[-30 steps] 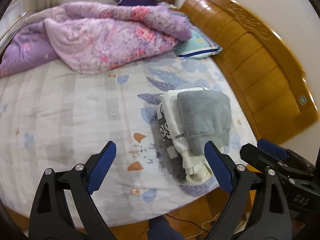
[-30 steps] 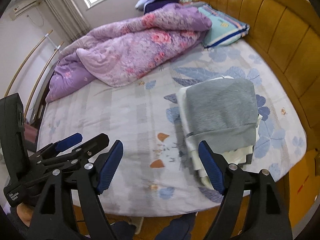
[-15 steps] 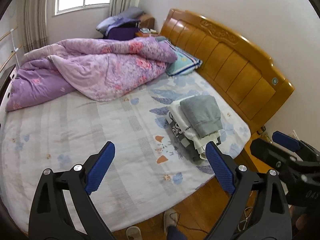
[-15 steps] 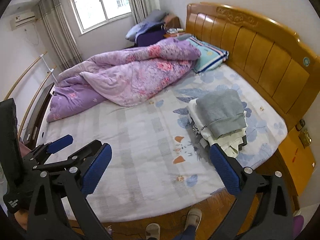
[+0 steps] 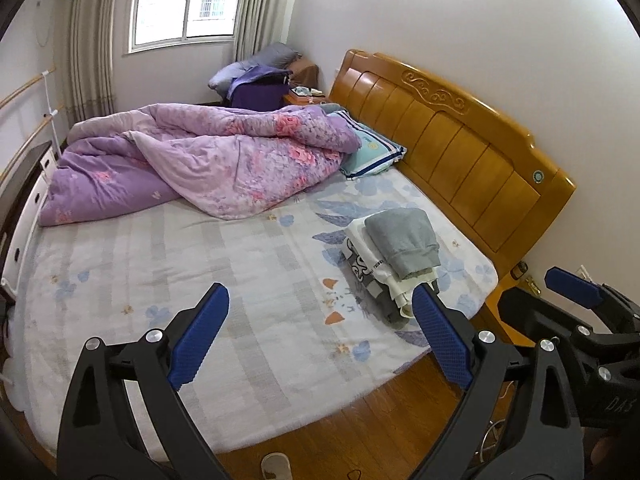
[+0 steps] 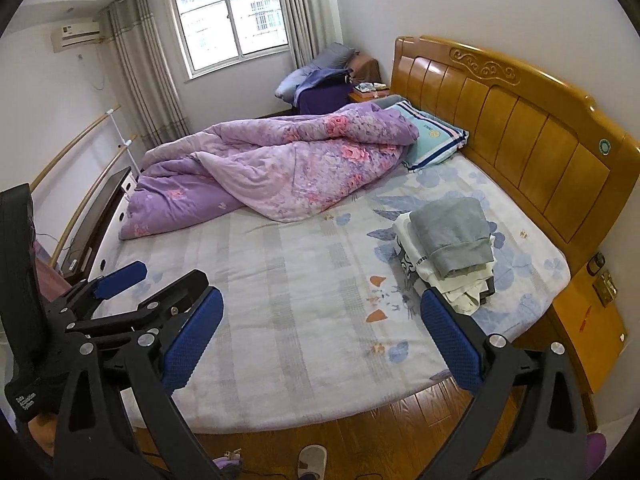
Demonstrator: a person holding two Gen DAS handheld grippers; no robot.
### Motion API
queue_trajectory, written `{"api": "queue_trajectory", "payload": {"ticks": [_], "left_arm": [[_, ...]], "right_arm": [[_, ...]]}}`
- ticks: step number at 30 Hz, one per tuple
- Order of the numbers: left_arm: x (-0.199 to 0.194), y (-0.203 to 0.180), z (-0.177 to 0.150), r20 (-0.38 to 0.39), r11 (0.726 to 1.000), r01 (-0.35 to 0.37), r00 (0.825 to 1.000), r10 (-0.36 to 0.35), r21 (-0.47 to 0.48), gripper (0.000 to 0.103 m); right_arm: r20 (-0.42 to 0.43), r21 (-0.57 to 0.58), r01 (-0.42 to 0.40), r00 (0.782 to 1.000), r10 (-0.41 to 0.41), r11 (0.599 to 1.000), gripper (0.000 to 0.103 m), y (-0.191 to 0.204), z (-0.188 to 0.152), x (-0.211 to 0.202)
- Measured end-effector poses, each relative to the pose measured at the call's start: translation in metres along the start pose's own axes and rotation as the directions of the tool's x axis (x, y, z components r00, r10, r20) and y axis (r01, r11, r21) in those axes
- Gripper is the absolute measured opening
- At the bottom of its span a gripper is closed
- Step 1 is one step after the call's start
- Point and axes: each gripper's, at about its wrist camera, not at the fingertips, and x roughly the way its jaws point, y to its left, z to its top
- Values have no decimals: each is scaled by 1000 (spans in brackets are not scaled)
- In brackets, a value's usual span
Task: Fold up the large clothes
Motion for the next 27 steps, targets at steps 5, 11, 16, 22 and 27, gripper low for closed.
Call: {"api": "queue_trajectory", "payload": {"ticks": [5, 11, 16, 22, 27], "left_arm": [[-37, -19, -18, 42, 999, -37, 998, 38, -7, 93], [-83, -53, -42, 99, 996, -83, 991, 85, -23, 93], [-120, -80, -64, 138, 991, -127, 982, 131, -43, 93], [-160, -111, -86, 182, 983, -177, 966, 182, -44, 93], [-193, -129, -100, 224, 978, -205, 952, 209, -40, 93]], "right_arm": [[35, -22, -28, 999, 28, 999, 95, -7, -14, -33], [80, -67, -55, 995, 61, 996, 95, -20, -32, -81], [117, -113, -64, 990, 77, 992, 95, -31, -50, -120], [155, -131, -89, 982, 109, 987, 95, -45, -69, -159], [178, -143, -100, 976, 125, 985, 95, -49, -78, -185]]}}
